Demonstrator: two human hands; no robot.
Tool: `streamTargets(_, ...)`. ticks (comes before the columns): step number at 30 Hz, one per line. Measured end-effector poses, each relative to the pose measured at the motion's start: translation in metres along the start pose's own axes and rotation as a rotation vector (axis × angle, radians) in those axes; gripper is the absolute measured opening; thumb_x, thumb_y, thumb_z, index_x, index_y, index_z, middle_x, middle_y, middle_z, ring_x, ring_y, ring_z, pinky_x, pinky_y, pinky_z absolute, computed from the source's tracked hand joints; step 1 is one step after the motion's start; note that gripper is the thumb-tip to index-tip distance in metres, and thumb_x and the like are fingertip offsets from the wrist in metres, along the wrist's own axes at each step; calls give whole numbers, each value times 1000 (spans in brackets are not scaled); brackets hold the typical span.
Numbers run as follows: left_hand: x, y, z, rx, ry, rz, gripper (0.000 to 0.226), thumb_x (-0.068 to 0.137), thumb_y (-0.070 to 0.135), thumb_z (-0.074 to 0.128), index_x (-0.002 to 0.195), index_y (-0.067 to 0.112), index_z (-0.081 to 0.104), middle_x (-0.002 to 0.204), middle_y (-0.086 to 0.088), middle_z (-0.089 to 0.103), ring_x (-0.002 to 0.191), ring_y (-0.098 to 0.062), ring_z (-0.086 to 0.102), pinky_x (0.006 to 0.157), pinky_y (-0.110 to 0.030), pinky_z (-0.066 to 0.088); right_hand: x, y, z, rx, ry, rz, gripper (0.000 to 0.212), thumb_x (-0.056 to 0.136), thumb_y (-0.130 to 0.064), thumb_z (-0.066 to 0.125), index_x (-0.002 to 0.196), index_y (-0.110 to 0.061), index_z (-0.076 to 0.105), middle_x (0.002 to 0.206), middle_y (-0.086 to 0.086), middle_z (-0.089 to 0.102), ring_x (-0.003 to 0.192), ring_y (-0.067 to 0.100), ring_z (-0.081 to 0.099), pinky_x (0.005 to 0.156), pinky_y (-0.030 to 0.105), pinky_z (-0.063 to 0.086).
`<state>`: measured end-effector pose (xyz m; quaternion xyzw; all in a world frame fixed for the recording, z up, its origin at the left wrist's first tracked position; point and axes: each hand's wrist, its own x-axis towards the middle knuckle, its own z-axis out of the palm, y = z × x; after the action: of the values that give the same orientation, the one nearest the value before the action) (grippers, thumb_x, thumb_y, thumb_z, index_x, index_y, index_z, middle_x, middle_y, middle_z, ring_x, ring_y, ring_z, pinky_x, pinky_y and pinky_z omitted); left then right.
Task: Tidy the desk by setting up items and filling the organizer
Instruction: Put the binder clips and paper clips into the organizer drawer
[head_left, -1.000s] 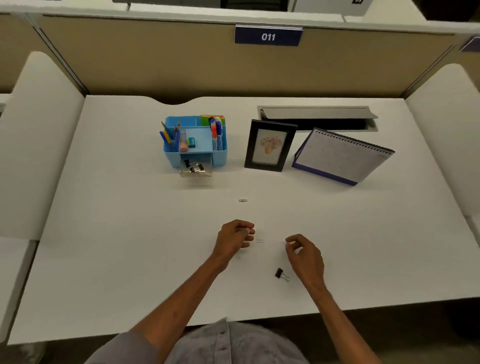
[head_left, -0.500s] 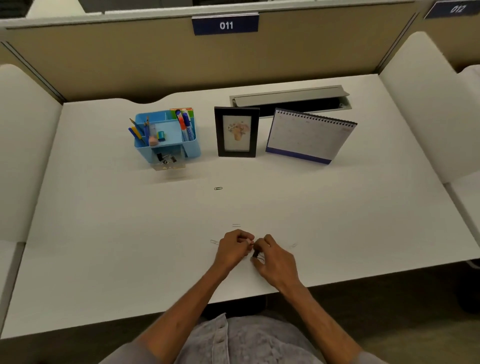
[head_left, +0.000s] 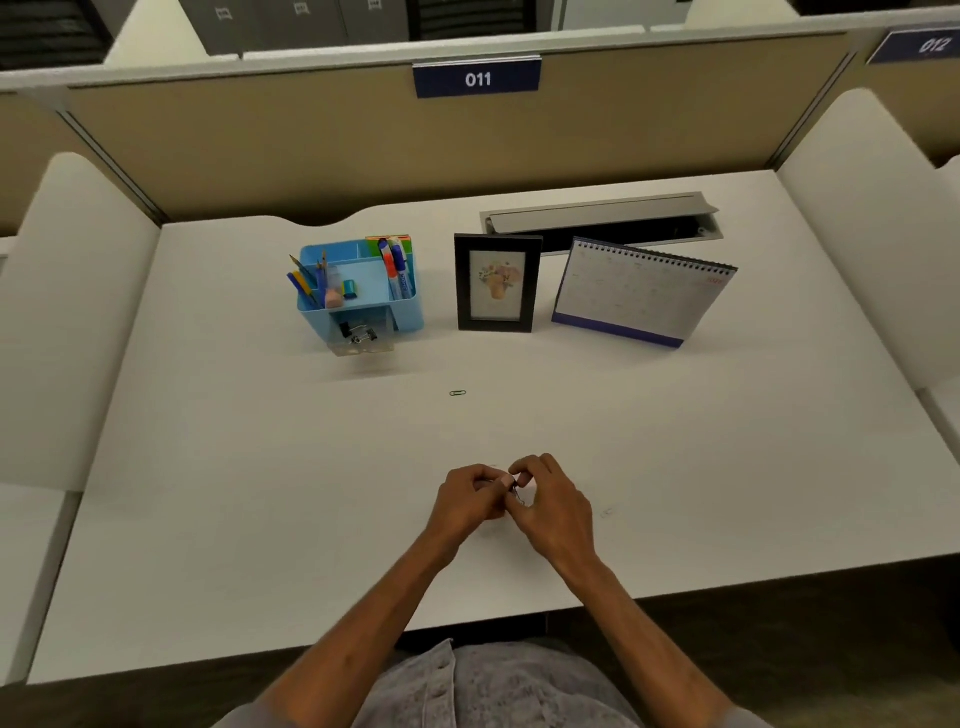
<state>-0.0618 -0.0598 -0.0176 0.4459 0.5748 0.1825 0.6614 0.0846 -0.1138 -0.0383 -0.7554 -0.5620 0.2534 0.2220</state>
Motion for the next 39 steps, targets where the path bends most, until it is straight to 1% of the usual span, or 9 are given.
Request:
streamTargets(3, 4, 7, -21, -57, 42, 39, 20, 100, 26, 70, 107, 9, 77, 96, -8, 80, 95, -22, 78, 87, -36, 65, 13, -20, 5, 67, -8, 2, 33, 89, -60, 64, 116, -44, 55, 107, -23, 57, 70, 2, 60, 55, 16, 44)
streamTargets(5, 7, 13, -40, -110, 88, 53, 21, 100, 25, 70, 107, 6, 76, 95, -11, 80, 96, -24, 78, 87, -37, 65, 24, -37, 10, 168, -24, 49, 35, 88, -63, 66, 117, -45, 58, 108, -25, 62, 73, 2, 63, 61, 20, 51)
streamTargets(8, 14, 21, -72, -220, 157, 78, 22, 100, 25, 70, 106, 4, 76, 96, -13, 80, 95, -25, 79, 88, -38, 64, 44, -64, 21, 368, -90, 157, 17, 90, -48, 73, 104, -41, 68, 99, -20, 71, 70, 7, 67, 71, 31, 58)
streamTargets(10, 19, 29, -90, -259, 208, 105, 21, 100, 26, 70, 105, 7, 77, 97, -12, 80, 94, -25, 79, 88, -37, 64, 59, -81, 25, 462, -130, 187, 2, 93, -36, 72, 94, -34, 72, 89, -14, 75, 64, 13, 69, 67, 32, 58)
streamTargets(15, 43, 54, -152, -368, 334, 171, 24, 101, 25, 69, 113, 5, 75, 101, -14, 79, 96, -24, 78, 88, -35, 64, 115, -150, 40, 582, -148, 229, 9, 98, -27, 69, 95, -22, 76, 84, -3, 76, 64, 16, 69, 55, 22, 50)
streamTargets(21, 84, 96, -202, -345, 442, 205, 32, 104, 32, 64, 123, 7, 70, 107, -11, 79, 96, -21, 78, 89, -35, 64, 192, -215, 65, 535, -67, 272, 11, 97, -24, 67, 100, -15, 73, 90, 4, 74, 80, 25, 72, 58, 25, 55)
streamTargets(24, 94, 101, -216, -332, 434, 201, 35, 106, 34, 61, 128, 8, 66, 110, -11, 77, 97, -24, 78, 90, -39, 64, 221, -229, 71, 465, 38, 284, 10, 92, -26, 71, 91, -17, 72, 82, 1, 72, 81, 20, 69, 67, 37, 61)
streamTargets(31, 107, 82, -233, -229, 410, 159, 25, 107, 14, 56, 129, 15, 66, 112, -8, 77, 95, -19, 77, 87, -34, 65, 244, -237, 84, 95, 118, 256, 19, 90, -39, 73, 98, -22, 70, 91, -7, 70, 82, 10, 61, 61, 24, 44)
streamTargets(39, 111, 73, -242, -116, 411, 209, 24, 107, 17, 55, 129, 19, 65, 114, -4, 76, 93, -13, 76, 83, -31, 64, 240, -238, 96, 14, 198, 162, 21, 95, -31, 72, 113, -20, 71, 113, 2, 74, 104, 18, 69, 76, 29, 55)
